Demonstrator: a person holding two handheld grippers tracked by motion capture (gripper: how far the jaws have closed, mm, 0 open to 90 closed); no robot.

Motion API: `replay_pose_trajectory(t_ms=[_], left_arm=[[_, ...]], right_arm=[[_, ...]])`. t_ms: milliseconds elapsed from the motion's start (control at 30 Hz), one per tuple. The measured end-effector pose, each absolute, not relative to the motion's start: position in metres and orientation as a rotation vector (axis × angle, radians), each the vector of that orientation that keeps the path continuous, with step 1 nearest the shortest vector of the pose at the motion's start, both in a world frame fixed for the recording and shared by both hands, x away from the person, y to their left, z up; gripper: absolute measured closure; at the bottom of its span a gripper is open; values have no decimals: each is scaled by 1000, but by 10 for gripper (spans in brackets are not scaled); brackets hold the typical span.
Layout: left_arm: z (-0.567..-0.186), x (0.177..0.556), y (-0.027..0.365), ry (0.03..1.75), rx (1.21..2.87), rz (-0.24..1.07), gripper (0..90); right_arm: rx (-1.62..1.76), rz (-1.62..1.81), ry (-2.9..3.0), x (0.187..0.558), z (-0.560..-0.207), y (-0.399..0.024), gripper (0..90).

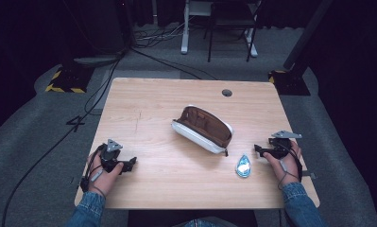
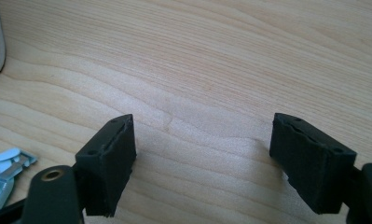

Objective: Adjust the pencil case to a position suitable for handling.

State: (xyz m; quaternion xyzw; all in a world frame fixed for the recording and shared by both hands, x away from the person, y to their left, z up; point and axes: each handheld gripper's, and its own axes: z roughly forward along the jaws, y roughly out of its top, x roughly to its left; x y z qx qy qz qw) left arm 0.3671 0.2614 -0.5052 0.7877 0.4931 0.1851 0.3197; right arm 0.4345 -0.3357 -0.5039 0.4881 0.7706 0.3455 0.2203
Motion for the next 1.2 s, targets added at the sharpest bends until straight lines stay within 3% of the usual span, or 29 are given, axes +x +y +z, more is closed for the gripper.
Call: replay_pose_trajectory(t_ms=[933,1133,1200], left_arm=[[-506,367,261,1295,2064,484,109],[-506,367,261,1295,2063,484,109],[-506,367,261,1295,2063,485,109]], right_arm=[[1345,956,2138,435,-504,-336,232],[1348,959,2140,436,-502,-338,289],[1379,944,2160,436,-498,-338,358]])
